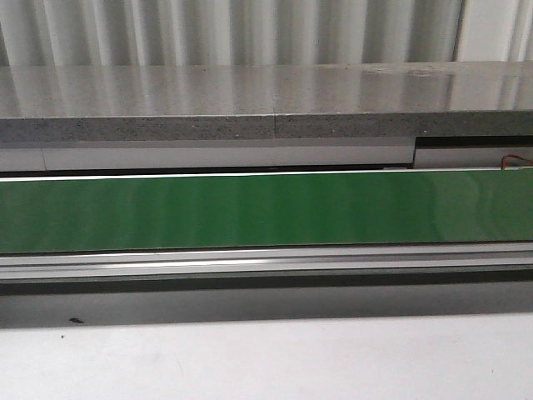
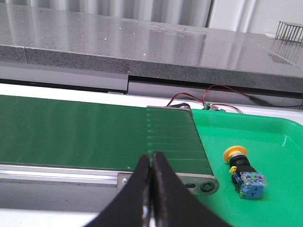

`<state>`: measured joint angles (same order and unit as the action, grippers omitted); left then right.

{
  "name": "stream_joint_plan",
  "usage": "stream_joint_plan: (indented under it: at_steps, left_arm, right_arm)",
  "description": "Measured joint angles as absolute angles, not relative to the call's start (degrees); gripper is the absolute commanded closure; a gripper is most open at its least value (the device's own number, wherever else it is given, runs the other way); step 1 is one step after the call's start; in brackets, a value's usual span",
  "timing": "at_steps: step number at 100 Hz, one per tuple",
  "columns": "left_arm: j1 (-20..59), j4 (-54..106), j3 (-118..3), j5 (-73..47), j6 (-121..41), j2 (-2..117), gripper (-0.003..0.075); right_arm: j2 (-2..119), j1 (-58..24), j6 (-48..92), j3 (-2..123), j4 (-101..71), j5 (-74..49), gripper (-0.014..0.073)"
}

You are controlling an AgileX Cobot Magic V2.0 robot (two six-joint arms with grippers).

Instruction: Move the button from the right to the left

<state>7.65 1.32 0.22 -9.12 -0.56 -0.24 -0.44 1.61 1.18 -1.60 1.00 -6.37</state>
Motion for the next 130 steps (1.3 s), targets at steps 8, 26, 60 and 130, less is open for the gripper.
stream_joint_plan:
  at_steps: [8,26,60,130]
  left_arm:
    - [7.7,1.3,0.2,-9.1,-0.6,-0.2,0.0741]
    - [7.7,1.3,0.2,-9.1,-0.6,-0.2,0.0741]
    - [7.7,1.3,0.2,-9.1,-0.6,-0.2,0.0741]
    - [7.7,1.3,0.2,-9.1,-0.6,-0.2,0.0741]
  right_arm:
    - [-0.4,1.6,1.2,-1.6,1.0,-6.4,0.0643]
    - [-0.4,1.6,1.2,-1.6,1.0,-6.4,0.0643]
    - [-0.4,1.6,1.2,-1.6,1.0,-6.4,0.0643]
    - [6.5,1.6,1.2,14.2,1.0,-20.0,0.0643]
